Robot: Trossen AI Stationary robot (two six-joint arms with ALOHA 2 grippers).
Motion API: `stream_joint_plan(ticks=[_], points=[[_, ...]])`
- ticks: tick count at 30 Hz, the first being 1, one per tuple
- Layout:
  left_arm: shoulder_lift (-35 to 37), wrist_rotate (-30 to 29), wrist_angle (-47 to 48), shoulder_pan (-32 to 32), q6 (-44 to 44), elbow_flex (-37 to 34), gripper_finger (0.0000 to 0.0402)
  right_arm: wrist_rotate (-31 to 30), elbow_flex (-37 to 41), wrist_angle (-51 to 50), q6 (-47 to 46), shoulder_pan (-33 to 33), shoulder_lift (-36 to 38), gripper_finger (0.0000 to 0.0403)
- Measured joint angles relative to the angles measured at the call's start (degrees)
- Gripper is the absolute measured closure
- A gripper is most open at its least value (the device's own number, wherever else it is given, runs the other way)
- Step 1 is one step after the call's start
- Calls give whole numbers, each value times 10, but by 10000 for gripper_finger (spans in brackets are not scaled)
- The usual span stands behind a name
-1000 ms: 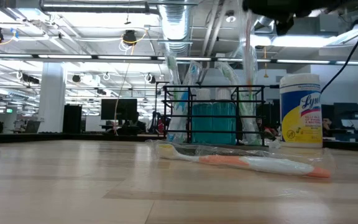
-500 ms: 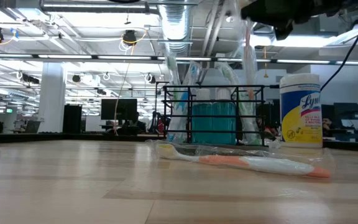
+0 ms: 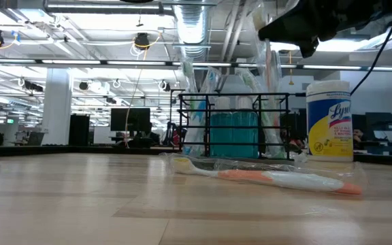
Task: Pick & Place toothbrushing station
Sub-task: Put the orange toothbrush into the wire organizer
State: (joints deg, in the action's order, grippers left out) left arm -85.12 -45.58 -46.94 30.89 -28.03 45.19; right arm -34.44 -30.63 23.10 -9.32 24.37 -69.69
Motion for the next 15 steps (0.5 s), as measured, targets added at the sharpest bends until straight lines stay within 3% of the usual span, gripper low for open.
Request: stream_joint_plan(ticks=[10, 15], points=[[0, 0, 0, 0, 1, 0, 309, -34, 1, -7, -18, 25, -10, 403], [0, 0, 0, 0, 1, 0, 309, -36, 59, 84, -34, 30, -9, 403]])
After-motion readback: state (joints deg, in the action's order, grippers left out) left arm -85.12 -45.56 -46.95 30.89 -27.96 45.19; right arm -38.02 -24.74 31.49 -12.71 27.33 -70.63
